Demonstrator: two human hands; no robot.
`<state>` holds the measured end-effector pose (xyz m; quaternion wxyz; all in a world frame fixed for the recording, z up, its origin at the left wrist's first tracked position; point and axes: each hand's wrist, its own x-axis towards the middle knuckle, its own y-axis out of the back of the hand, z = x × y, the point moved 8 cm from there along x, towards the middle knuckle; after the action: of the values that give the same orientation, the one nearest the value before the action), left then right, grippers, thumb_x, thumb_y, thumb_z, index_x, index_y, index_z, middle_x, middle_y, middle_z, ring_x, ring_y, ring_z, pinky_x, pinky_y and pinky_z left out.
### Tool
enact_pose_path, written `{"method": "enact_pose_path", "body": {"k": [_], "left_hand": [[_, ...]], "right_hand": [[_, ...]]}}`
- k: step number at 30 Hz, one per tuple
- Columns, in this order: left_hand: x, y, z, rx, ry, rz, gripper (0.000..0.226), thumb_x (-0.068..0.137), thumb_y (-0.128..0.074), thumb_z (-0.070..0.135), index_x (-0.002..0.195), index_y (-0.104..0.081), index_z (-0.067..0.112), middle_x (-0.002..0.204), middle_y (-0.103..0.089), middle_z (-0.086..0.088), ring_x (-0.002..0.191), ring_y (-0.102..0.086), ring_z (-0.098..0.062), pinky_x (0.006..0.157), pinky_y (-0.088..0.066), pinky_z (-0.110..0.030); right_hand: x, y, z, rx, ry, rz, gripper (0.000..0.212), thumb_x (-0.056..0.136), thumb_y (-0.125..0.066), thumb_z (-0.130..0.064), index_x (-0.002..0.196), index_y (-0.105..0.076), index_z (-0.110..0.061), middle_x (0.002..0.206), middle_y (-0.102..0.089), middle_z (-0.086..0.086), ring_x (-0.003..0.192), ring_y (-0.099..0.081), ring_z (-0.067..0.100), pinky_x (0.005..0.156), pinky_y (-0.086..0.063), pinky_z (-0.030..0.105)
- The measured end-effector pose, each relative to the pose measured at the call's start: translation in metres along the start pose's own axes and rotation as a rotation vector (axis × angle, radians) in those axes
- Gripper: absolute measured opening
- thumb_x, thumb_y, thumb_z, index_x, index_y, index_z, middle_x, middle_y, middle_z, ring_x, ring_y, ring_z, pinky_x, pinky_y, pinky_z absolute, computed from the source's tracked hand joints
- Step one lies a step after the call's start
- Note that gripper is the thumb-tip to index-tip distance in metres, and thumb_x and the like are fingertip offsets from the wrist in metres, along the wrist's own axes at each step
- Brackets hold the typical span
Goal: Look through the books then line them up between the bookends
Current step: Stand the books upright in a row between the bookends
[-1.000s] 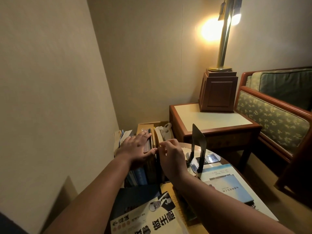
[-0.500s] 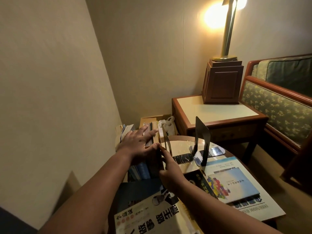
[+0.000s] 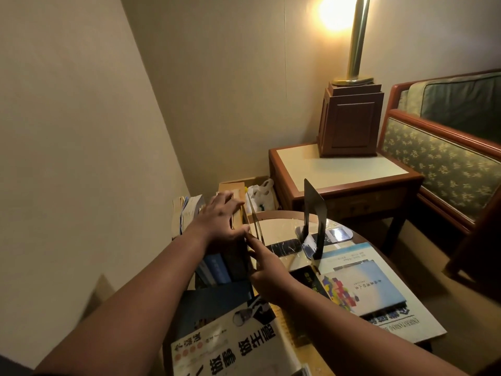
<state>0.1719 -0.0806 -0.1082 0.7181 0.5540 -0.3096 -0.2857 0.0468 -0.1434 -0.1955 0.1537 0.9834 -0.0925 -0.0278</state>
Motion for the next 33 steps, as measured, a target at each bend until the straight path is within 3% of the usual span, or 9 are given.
{"method": "enact_pose_path", "body": {"k": [4,7,11,14,16,19,24,30,33], "left_hand": [[0.0,-0.002,-0.003,-0.01,0.02,0.025,0.092,0.066,-0.035,0.078,0.145,-0.04,0.031,0.156,-0.024,-0.004,0.145,-0.024,-0.028,0.111,-0.034,-0.054],[-0.001,-0.001,-0.001,-0.009,0.026,0.022,0.091,0.066,-0.034,0.077,0.145,-0.04,0.032,0.157,-0.024,-0.003,0.145,-0.023,-0.028,0.112,-0.032,-0.053],[-0.003,0.0,0.0,-0.018,0.041,0.027,0.089,0.066,-0.035,0.076,0.144,-0.04,0.034,0.157,-0.024,-0.003,0.145,-0.022,-0.028,0.112,-0.032,-0.053],[-0.003,0.0,0.001,-0.021,0.043,0.016,0.091,0.064,-0.036,0.076,0.144,-0.041,0.033,0.157,-0.025,-0.005,0.146,-0.023,-0.029,0.112,-0.031,-0.053],[-0.003,0.001,0.002,-0.021,0.044,0.013,0.091,0.064,-0.036,0.075,0.144,-0.041,0.033,0.157,-0.025,-0.006,0.145,-0.023,-0.03,0.111,-0.031,-0.052],[-0.004,0.002,0.002,-0.013,0.05,0.018,0.091,0.064,-0.035,0.075,0.144,-0.041,0.033,0.157,-0.025,-0.005,0.145,-0.023,-0.03,0.11,-0.031,-0.052],[-0.004,0.002,0.002,0.006,0.062,0.008,0.092,0.063,-0.033,0.076,0.144,-0.04,0.034,0.158,-0.024,-0.004,0.145,-0.023,-0.029,0.109,-0.031,-0.053],[-0.004,0.004,0.004,0.022,0.066,0.006,0.097,0.06,-0.029,0.077,0.144,-0.042,0.032,0.158,-0.025,-0.006,0.144,-0.025,-0.031,0.111,-0.028,-0.052],[-0.006,0.004,0.005,0.018,0.067,0.009,0.096,0.06,-0.03,0.077,0.144,-0.041,0.033,0.158,-0.025,-0.006,0.144,-0.025,-0.031,0.111,-0.029,-0.052]], "right_hand": [[-0.02,0.011,0.009,-0.175,0.012,0.01,0.084,0.091,-0.054,0.011,0.155,-0.024,-0.034,0.152,-0.045,0.0,0.142,-0.041,0.018,0.102,-0.045,0.022],[-0.04,0.033,0.016,-0.331,0.085,0.102,0.067,0.093,-0.057,0.006,0.151,-0.038,-0.023,0.145,-0.054,0.002,0.134,-0.05,0.015,0.1,-0.043,0.013],[-0.067,0.064,0.024,-0.523,0.145,0.184,0.049,0.097,-0.062,-0.016,0.143,-0.049,-0.021,0.145,-0.053,0.003,0.132,-0.051,0.017,0.107,-0.047,0.028],[-0.077,0.071,0.051,-0.759,-0.056,0.012,0.078,0.088,-0.067,-0.053,0.153,-0.033,-0.027,0.157,-0.034,0.002,0.143,-0.034,0.024,0.116,-0.035,0.039],[-0.082,0.076,0.061,-0.779,-0.142,-0.047,0.089,0.081,-0.07,-0.062,0.153,-0.032,-0.026,0.161,-0.025,0.001,0.145,-0.028,0.025,0.117,-0.03,0.042],[-0.085,0.088,0.061,-0.749,-0.16,-0.032,0.086,0.079,-0.073,-0.06,0.15,-0.038,-0.026,0.161,-0.024,-0.001,0.142,-0.03,0.024,0.114,-0.036,0.043],[-0.082,0.11,0.064,-0.875,-0.276,-0.046,0.075,0.08,-0.074,-0.055,0.144,-0.045,-0.031,0.163,-0.019,0.004,0.147,-0.016,0.031,0.115,-0.027,0.055],[-0.063,0.094,0.058,-0.892,-0.248,-0.145,0.072,0.082,-0.075,-0.043,0.145,-0.043,-0.029,0.141,-0.042,0.006,0.12,-0.047,0.023,0.099,-0.051,0.041],[-0.055,0.091,0.056,-0.945,-0.257,-0.149,0.081,0.084,-0.073,-0.042,0.152,-0.03,-0.035,0.146,-0.032,0.012,0.13,-0.039,0.032,0.102,-0.048,0.046]]}}
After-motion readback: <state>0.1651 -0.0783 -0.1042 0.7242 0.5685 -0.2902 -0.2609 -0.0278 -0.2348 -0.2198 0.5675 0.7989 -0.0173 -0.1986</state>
